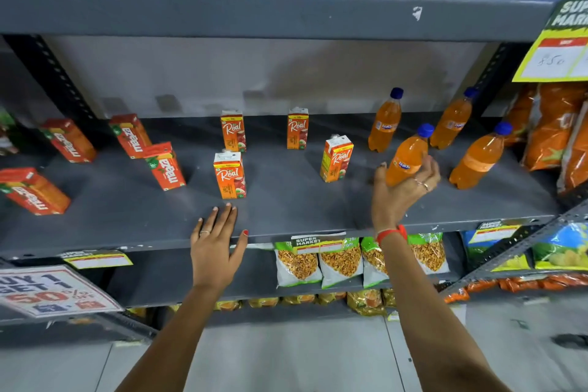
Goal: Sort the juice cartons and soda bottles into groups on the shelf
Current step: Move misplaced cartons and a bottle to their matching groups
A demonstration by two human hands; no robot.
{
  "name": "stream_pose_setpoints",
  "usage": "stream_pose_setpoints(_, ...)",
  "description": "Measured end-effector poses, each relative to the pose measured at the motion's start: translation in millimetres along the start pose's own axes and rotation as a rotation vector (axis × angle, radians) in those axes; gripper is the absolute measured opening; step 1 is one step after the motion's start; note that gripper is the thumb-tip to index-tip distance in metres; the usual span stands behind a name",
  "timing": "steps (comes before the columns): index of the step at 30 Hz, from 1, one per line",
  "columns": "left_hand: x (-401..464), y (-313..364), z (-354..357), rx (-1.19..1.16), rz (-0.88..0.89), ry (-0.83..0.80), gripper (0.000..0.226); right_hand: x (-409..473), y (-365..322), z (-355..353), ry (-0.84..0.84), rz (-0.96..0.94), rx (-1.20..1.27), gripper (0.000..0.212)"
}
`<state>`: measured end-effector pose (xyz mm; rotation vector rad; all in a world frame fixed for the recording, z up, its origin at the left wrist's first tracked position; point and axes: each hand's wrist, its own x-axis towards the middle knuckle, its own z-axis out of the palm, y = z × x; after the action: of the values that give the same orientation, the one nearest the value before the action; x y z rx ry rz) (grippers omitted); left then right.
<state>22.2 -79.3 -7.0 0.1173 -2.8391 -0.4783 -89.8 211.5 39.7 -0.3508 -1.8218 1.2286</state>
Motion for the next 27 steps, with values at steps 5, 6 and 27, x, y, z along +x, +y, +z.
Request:
stream_pose_setpoints(5,-0.2,-0.3,-2.2,-0.017,0.005,-0.007,0.071,-1.9,-8.0,32.1,-0.612,0.161,0.109,0.059)
stream_pose_setpoints(6,-0.2,0.1,-2.7,-0.018,0.009,-0.009,0.072,1.8,-7.8,38.0,-0.7,0.249,0.111,0.067)
stream_pose_setpoints(27,0.0,-4.5,-1.4,-0.029,0.025,-0.012,0.07,-26.3,-23.2,59.1,-1.09,0.333,0.228,0.048)
